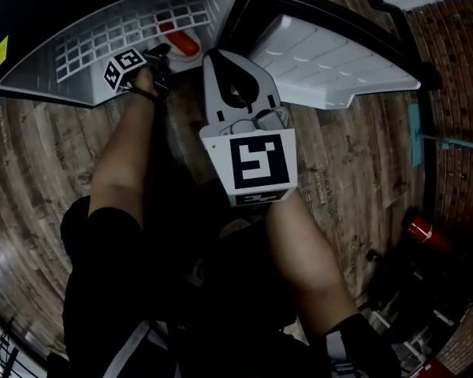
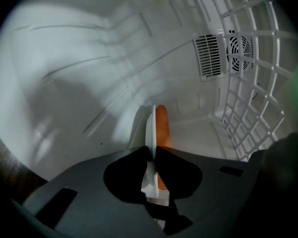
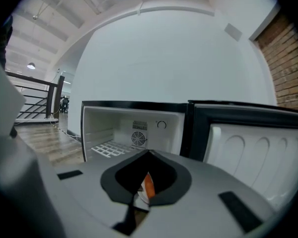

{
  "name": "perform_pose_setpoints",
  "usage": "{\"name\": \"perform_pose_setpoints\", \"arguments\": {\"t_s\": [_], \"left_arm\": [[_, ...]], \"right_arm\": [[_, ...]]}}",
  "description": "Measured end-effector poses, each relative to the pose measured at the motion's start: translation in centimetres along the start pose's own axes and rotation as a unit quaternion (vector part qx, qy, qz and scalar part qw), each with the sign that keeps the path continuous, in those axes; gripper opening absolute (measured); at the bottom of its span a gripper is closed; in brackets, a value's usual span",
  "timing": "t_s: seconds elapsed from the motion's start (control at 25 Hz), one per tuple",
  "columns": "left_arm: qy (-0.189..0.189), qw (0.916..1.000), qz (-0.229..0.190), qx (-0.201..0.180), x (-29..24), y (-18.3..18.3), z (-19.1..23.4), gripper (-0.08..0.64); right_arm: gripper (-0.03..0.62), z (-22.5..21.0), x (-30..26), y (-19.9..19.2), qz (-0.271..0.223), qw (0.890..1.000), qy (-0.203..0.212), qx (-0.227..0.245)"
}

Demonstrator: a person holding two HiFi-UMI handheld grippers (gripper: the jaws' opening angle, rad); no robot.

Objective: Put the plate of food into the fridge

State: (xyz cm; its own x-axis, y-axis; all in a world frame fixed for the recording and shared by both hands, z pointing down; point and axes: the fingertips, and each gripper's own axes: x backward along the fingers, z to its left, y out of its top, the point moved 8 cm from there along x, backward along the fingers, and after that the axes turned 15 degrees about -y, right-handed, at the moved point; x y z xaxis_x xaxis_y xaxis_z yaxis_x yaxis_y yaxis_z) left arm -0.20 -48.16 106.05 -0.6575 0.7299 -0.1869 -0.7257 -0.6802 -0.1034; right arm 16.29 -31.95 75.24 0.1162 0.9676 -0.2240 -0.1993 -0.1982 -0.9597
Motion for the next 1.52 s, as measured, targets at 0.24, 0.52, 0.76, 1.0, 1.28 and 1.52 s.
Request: {"name": "perform_pose_setpoints", "arguments": {"t_s": [0.24, 0.52, 0.76, 1.0, 1.28, 1.52], "left_arm": [[0.003, 0.9923, 0.020, -0.122, -1.0, 1.5, -1.8, 0.123], [0.062, 0.9784, 0.012, -0.197, 0.4, 1.5, -0.8, 0.167], [0.080, 0.9694, -0.049, -0.227, 2.2, 3.1, -1.9, 0.166], [0.080, 0.9571, 0.021, -0.278, 4.6, 1.9, -3.2, -0.003], [0.006, 0.9003, 0.128, -0.416, 6.6, -1.3, -9.4, -0.003], [-0.053, 0.8437, 0.152, -0.512, 11.1, -3.5, -18.2, -0.003]], "right_arm": [[0.014, 0.4, -0.8, -0.5, -0.006, 1.000, -0.016, 0.012], [0.014, 1.4, -1.2, -0.2, -0.005, 0.999, -0.011, 0.033], [0.014, 1.8, -1.1, -0.5, -0.004, 0.999, -0.004, 0.036], [0.014, 1.6, -1.9, -1.4, 0.016, 1.000, -0.014, 0.015], [0.014, 3.1, -3.3, -1.3, 0.023, 1.000, -0.011, -0.008], [0.014, 4.2, -1.4, -0.3, -0.025, 0.998, 0.039, -0.048]]}}
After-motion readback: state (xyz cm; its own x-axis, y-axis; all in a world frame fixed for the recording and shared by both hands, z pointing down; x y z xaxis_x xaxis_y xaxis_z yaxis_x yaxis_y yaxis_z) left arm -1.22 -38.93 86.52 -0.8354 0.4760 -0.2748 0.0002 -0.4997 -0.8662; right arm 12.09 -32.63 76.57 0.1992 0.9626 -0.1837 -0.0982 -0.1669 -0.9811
